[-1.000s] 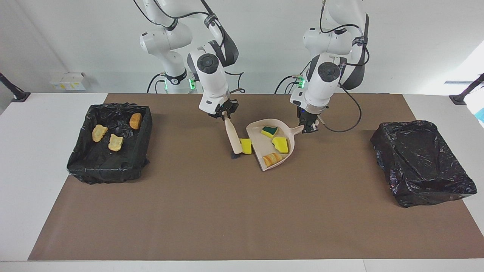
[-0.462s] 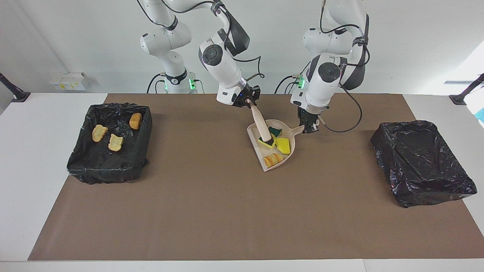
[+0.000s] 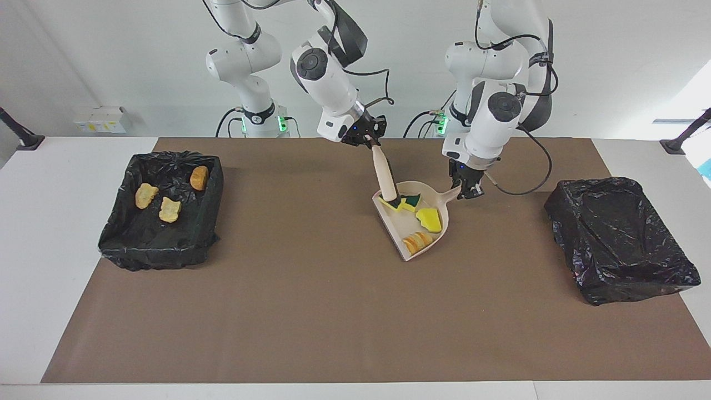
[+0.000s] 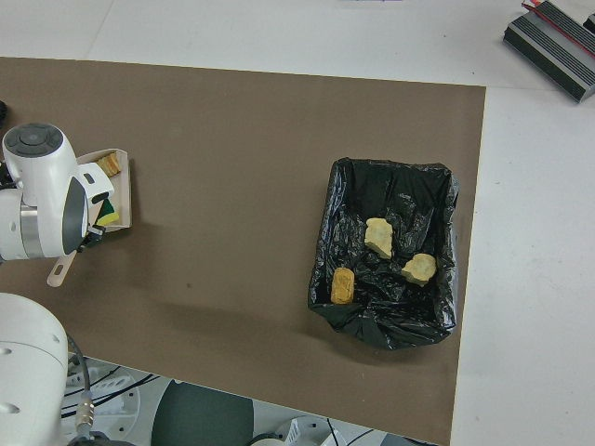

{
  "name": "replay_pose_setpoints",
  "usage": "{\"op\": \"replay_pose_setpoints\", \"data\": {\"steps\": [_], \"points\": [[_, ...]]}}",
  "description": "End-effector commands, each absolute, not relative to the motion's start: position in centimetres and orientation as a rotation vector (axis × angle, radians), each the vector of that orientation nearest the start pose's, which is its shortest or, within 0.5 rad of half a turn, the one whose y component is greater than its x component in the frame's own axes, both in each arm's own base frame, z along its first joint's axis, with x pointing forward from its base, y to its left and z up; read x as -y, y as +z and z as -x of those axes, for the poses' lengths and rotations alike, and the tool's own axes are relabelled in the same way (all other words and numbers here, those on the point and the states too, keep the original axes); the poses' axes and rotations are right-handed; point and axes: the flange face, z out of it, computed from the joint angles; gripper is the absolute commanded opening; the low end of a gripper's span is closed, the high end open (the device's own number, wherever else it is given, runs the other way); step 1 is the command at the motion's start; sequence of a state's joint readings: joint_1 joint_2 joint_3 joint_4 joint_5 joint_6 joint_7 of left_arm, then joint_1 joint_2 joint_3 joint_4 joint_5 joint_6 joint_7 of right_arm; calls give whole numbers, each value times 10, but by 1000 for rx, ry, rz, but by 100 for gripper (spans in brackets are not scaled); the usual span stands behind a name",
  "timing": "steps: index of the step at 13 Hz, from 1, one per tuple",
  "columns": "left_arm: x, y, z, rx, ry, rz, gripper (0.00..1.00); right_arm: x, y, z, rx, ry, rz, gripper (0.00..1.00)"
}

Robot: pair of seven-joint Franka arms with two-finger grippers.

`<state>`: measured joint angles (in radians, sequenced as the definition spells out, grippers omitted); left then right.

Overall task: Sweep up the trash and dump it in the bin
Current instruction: 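Sweep the yellow sponge into the dustpan with the right gripper's brush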

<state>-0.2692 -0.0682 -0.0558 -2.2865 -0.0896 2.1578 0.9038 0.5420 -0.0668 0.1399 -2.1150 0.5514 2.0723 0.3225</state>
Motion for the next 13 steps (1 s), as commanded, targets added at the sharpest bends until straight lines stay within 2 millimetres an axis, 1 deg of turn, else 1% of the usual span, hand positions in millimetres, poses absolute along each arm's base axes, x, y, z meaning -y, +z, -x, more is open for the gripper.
{"op": "replay_pose_setpoints", "data": {"steps": [1,3,4,6,7,8,10,11,13], "points": [[162,386,-472,-1749,-8,2751,0,-381,454,-370,143,276,2761,0],[164,387,-472,-1743,-19,2774,0,-398,450,-363,134,238,2754,0],[164,387,-472,-1738,-24,2789,0,-403,453,-360,114,245,2754,0],[163,387,-473,-1737,-22,2797,0,-422,463,-343,76,265,2750,0],[163,387,-473,-1740,-20,2796,0,-428,468,-336,41,277,2749,0],[164,388,-473,-1746,-16,2794,0,-438,471,-323,21,292,2745,0],[164,388,-471,-1760,12,2792,0,-443,475,-319,-29,296,2742,0],[165,389,-471,-1768,30,2793,0,-448,476,-312,-14,297,2738,0],[164,400,-473,-1773,66,2799,0,-452,484,-315,-72,328,2668,0]]}}
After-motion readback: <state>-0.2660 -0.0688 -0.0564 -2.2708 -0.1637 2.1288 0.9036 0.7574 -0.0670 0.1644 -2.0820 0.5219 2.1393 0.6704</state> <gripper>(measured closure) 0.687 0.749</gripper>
